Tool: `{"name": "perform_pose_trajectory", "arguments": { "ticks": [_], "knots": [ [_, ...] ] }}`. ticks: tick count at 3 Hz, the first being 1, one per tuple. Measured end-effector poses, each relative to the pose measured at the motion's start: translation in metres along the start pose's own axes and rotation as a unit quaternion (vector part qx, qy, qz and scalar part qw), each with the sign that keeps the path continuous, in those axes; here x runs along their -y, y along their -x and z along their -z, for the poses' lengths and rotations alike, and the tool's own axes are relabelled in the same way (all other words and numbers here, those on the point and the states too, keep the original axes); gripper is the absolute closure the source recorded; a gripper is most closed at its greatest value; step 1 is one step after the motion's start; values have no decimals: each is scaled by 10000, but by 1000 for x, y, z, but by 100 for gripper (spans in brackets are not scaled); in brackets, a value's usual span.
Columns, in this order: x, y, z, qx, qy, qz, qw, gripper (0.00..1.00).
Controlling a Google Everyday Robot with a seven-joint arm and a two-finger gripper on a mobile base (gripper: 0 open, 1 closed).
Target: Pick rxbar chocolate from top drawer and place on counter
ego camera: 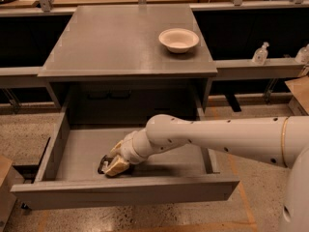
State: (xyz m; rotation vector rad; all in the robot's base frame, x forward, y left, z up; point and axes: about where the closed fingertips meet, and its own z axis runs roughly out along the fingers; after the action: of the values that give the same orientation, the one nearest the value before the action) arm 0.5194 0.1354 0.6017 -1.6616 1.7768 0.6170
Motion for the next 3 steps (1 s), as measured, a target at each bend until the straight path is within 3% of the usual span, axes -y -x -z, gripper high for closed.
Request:
{"name": "perform_pose_trajectory", "arguments": {
  "ticks": [1, 2, 3],
  "knots": [
    [24, 22, 44, 131, -377, 43, 9992, 100],
    [51, 51, 102, 513, -619, 69, 9967, 100],
    [76, 79, 163, 1004, -700, 183, 9923, 100]
  ]
}}
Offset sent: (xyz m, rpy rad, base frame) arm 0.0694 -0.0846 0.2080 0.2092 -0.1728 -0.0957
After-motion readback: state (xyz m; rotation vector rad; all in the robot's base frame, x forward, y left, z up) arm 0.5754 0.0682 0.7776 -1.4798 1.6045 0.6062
